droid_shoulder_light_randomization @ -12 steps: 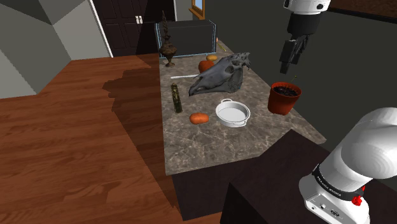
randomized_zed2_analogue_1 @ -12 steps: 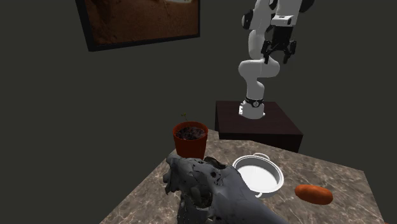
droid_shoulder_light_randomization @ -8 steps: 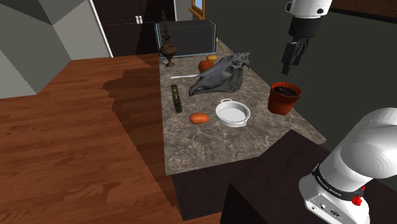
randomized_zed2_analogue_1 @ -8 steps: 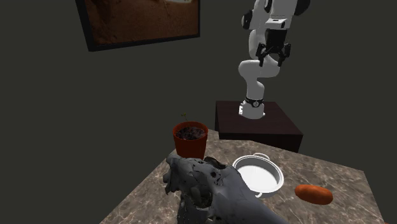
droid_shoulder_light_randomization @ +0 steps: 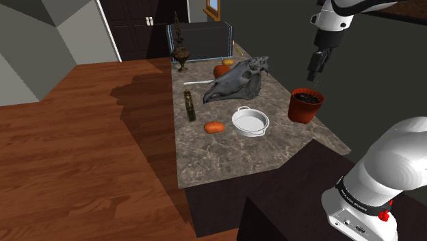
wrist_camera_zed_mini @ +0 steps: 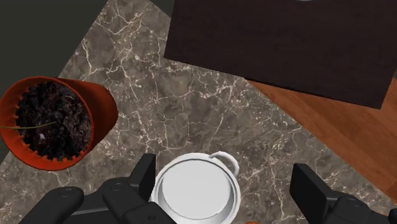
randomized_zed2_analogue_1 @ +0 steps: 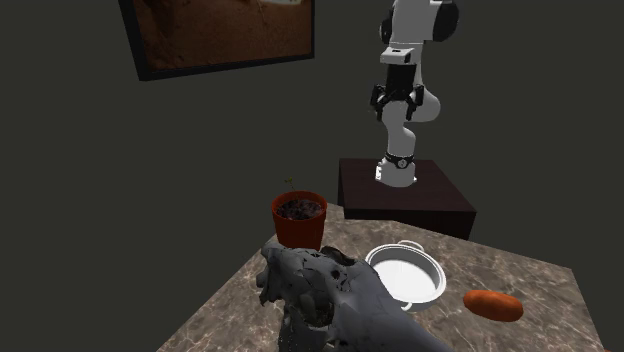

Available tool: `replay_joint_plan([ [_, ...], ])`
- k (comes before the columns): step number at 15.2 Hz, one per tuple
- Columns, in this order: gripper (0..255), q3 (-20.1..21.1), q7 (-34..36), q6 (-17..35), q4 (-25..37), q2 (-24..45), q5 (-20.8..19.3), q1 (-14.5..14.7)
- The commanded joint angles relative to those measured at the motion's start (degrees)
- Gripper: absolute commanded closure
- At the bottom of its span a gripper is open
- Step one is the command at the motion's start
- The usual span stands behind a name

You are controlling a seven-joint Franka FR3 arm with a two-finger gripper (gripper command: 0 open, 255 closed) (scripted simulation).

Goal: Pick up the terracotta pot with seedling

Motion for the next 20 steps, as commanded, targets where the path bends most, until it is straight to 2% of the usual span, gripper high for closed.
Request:
replay_joint_plan([
  [1,0,-2.5,-2.7,2.2,0.2,2.1,-1.3,-0.7],
  [6,0,-8.8,-9.1,8.3,2.0,9.1,-3.2,-1.8],
  [11,0,-15.0,-16.1,14.1,5.7,17.9,-2.7,-2.0],
  [16,0,-20.8,-24.4,19.0,11.1,28.3,1.0,-1.8],
  [20,0,-24.5,-32.2,21.9,16.8,38.0,6.9,-2.3],
])
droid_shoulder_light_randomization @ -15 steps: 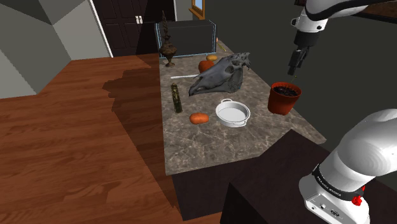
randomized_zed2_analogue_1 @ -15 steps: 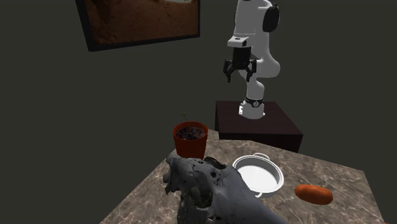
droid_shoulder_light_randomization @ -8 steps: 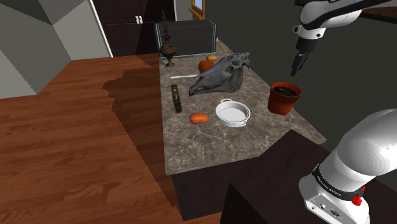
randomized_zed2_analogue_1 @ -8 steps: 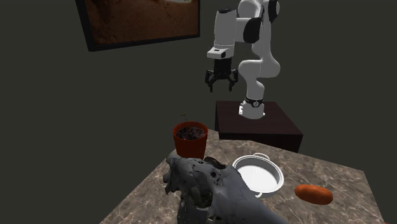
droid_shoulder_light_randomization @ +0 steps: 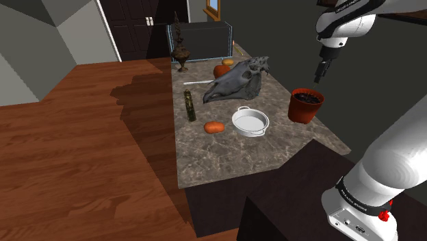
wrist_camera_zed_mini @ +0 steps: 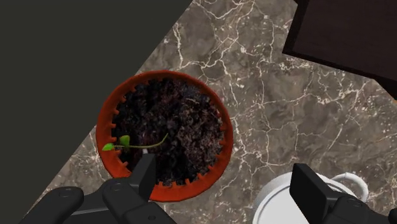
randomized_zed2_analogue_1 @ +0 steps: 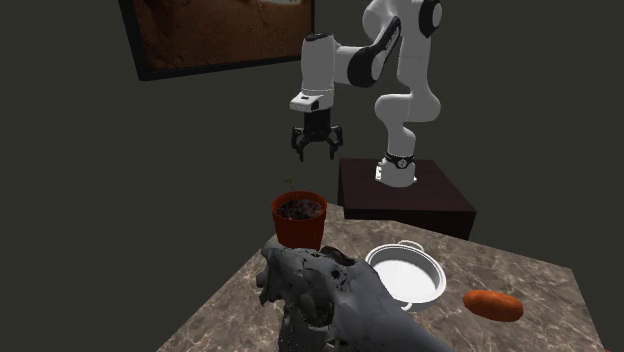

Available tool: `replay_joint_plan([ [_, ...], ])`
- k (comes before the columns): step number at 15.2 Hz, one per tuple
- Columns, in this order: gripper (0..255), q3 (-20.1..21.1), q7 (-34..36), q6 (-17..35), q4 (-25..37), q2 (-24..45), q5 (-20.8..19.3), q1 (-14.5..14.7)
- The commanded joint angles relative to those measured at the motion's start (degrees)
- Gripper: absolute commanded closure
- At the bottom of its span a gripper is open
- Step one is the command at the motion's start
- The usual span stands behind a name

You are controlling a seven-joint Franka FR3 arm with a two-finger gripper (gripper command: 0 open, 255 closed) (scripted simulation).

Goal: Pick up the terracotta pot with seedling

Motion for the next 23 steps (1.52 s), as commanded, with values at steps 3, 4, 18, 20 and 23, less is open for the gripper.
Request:
replay_joint_plan([
  [3,0,-2.2,-8.4,1.9,6.3,10.1,7.3,-1.9],
  [4,0,-2.3,-10.4,2.0,8.2,12.8,9.2,-2.8],
  [18,255,-0.5,-16.8,6.6,11.4,22.7,16.6,-7.0],
  [20,255,-0.5,-16.8,6.7,11.4,22.7,16.6,-7.0],
  [23,255,-0.5,-16.8,6.7,11.3,22.7,16.6,-7.0],
])
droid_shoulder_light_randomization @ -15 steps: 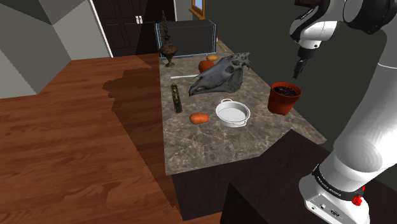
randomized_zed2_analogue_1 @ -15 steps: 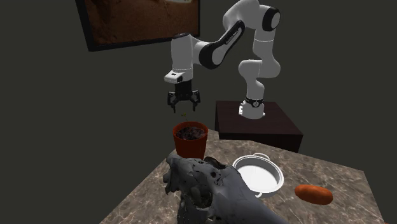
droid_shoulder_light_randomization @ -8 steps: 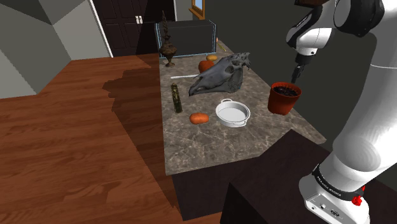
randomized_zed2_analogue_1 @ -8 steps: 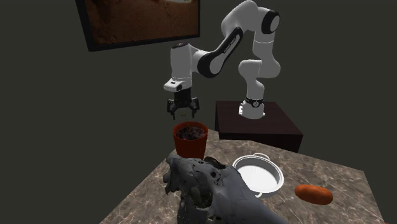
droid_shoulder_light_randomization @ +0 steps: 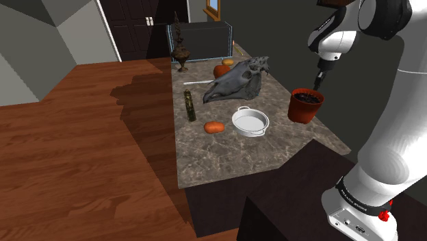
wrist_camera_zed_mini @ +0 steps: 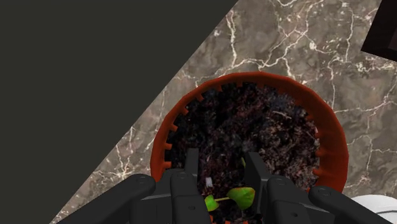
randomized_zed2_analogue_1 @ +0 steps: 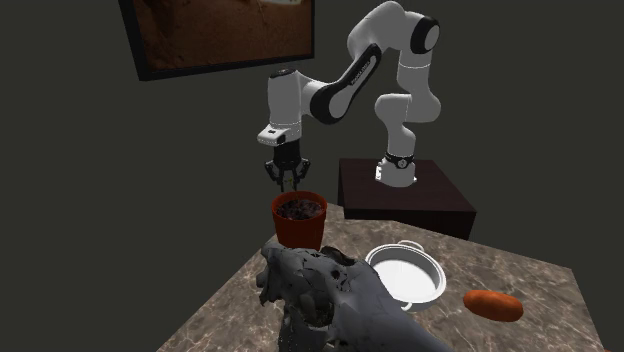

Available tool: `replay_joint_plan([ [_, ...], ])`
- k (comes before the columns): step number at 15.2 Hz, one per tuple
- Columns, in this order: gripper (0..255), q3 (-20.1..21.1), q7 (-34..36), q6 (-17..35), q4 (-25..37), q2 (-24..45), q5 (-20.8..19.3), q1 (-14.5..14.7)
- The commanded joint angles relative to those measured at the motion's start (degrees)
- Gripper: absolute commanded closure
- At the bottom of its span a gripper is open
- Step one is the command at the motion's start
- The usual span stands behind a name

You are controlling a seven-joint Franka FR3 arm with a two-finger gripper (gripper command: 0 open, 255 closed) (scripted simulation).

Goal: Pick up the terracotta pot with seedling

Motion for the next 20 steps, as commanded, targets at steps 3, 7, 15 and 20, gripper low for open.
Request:
replay_joint_plan([
  [3,255,0.0,0.1,0.0,-0.1,0.0,-0.1,0.1],
  [7,255,-0.7,1.0,-2.5,1.0,-1.8,-1.5,0.6],
  [15,255,-1.6,2.6,-7.8,3.8,-4.9,-4.0,1.4],
  [20,255,-1.9,3.1,-9.9,5.1,-6.0,-4.9,1.6],
])
